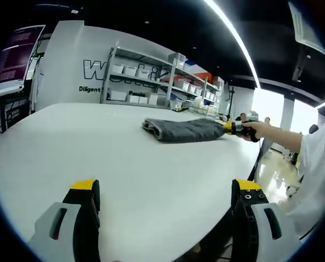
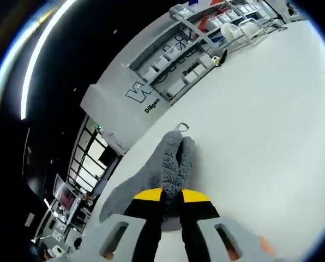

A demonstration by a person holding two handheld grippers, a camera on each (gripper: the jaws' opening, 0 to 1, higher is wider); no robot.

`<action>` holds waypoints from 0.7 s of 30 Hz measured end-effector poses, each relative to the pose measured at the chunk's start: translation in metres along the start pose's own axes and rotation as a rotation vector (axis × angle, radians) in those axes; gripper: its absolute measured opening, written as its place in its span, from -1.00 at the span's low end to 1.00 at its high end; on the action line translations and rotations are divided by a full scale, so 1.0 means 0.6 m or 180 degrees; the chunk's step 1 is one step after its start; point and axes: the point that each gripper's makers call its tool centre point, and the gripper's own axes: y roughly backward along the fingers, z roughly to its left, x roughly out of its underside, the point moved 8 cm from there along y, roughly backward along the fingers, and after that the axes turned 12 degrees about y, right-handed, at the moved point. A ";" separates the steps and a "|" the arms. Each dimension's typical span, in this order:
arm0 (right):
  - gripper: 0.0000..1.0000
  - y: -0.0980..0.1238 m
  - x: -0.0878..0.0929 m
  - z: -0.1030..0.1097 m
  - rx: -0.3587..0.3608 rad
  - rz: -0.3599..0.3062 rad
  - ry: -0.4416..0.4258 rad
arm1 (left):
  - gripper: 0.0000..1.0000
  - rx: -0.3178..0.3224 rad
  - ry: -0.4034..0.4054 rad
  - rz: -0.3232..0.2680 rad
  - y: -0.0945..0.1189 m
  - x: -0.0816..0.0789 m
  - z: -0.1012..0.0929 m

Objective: Open the folded towel by lifting each exposed corner and separating the folded layers until the towel lies flat within the target outline without major curled edges

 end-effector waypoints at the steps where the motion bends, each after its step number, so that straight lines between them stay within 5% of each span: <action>1: -0.80 0.001 -0.002 -0.002 0.0005 0.0017 0.0062 | 0.98 -0.0008 0.0002 -0.0001 0.001 0.000 0.000; 9: -0.62 0.032 -0.013 -0.020 0.0181 -0.0186 0.0479 | 0.98 -0.0059 0.0012 0.0013 0.003 0.001 0.006; 12: -0.56 0.052 -0.017 -0.028 0.0253 -0.0168 0.0916 | 0.98 -0.0044 0.0011 0.0009 0.001 0.000 0.004; 15: -0.43 0.075 -0.018 -0.017 0.0275 -0.0185 0.1300 | 0.98 -0.0039 -0.0013 0.0040 -0.003 0.000 0.002; 21: -0.02 0.117 0.007 0.060 -0.0042 -0.0191 0.2175 | 0.98 -0.0041 -0.0030 0.0070 -0.013 -0.003 0.001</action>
